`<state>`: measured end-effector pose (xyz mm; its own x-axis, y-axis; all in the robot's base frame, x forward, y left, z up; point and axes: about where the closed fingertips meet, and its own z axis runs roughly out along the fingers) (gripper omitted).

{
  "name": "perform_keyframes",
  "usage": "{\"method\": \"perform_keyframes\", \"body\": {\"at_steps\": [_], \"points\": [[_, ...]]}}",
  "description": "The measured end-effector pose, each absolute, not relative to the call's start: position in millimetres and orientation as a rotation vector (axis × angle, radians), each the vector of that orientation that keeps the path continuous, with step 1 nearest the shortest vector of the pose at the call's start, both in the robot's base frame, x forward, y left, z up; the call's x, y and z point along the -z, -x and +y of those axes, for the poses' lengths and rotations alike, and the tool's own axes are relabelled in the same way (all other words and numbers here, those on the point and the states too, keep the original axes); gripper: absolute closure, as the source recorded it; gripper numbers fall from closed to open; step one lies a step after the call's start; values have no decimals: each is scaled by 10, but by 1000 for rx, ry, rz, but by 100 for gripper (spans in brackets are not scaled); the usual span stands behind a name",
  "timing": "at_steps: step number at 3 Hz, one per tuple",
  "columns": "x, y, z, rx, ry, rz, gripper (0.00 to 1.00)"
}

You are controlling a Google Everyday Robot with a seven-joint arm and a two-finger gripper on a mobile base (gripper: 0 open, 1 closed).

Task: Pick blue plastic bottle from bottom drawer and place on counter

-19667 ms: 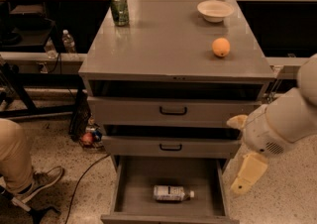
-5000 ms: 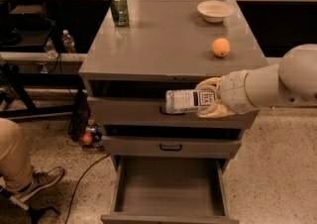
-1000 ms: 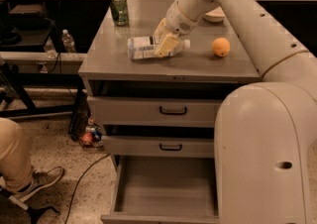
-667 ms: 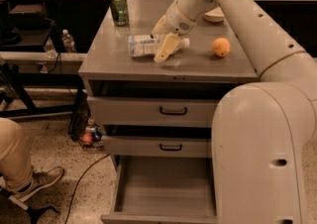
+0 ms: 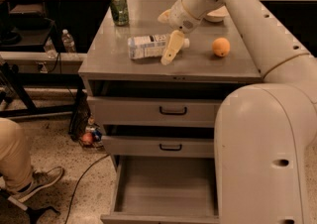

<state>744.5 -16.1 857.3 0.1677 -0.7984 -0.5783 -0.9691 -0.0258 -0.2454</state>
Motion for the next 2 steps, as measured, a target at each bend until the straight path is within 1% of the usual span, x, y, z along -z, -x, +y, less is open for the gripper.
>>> {"method": "perform_keyframes", "body": {"at_steps": [1,2], "points": [[-8744,-7494,-417,-332,1792,1649,0],[-8923,-7563,-851,-280,1673,1655,0]]}}
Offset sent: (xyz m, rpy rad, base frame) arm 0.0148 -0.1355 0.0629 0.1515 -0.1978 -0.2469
